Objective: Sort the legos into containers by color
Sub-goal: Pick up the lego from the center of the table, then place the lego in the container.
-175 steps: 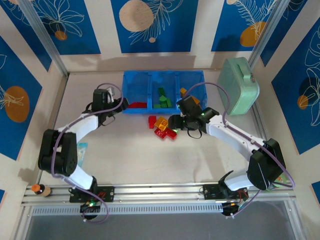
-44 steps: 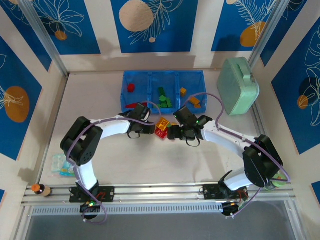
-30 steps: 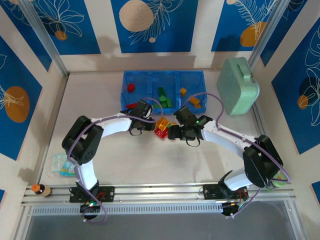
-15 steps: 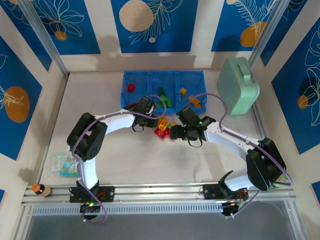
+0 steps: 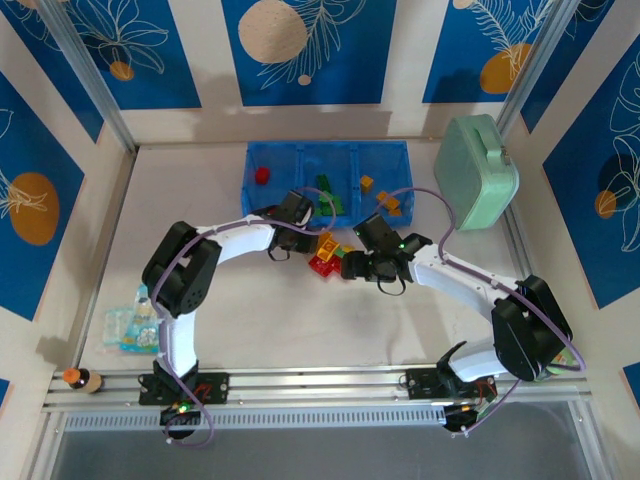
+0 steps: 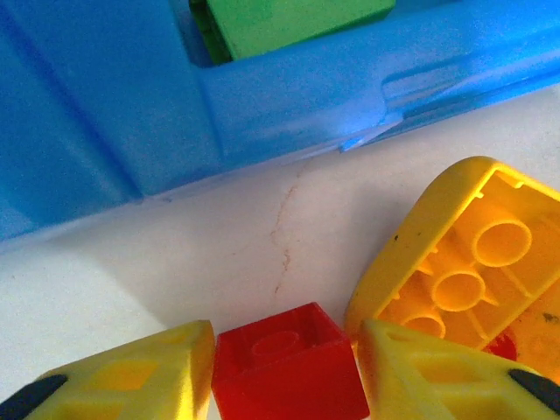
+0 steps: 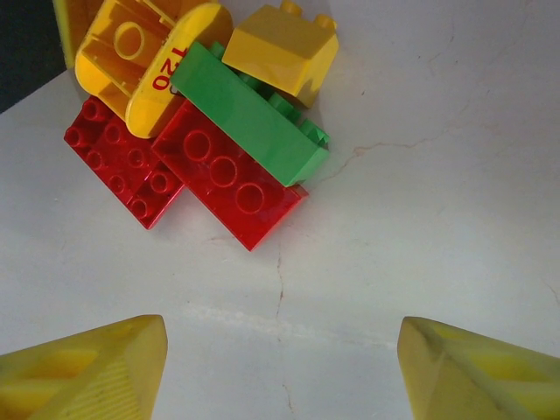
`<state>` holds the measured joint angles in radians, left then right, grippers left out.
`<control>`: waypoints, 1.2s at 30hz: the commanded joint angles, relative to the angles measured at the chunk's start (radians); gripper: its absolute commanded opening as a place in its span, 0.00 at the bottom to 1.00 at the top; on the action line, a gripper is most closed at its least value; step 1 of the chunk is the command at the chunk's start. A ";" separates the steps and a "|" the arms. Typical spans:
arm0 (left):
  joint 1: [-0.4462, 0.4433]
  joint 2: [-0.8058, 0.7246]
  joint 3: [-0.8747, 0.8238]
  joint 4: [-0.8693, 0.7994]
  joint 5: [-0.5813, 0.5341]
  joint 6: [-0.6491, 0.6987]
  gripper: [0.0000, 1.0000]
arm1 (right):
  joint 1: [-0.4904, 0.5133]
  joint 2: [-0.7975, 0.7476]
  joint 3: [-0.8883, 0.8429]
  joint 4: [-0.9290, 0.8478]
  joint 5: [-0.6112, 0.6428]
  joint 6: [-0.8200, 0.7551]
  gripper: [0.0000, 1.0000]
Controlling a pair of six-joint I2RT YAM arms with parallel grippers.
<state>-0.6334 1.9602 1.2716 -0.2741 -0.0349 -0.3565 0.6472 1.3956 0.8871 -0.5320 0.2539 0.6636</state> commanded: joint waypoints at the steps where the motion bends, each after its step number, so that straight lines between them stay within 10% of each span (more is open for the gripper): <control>1: -0.005 0.018 0.033 -0.032 -0.017 0.016 0.43 | -0.006 -0.016 -0.008 0.001 -0.013 0.014 0.71; 15: 0.011 -0.110 -0.014 -0.044 -0.025 0.019 0.34 | -0.006 -0.020 -0.008 0.001 -0.015 0.013 0.71; 30: 0.263 -0.154 0.099 -0.059 0.026 0.021 0.34 | -0.008 -0.023 0.013 -0.014 -0.029 0.004 0.71; 36: 0.279 -0.071 0.226 -0.096 0.023 0.034 0.47 | -0.008 -0.032 0.013 -0.029 -0.024 0.002 0.71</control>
<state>-0.3534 1.8565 1.4353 -0.3305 -0.0296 -0.3393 0.6456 1.3949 0.8875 -0.5381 0.2497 0.6632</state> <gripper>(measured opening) 0.434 0.712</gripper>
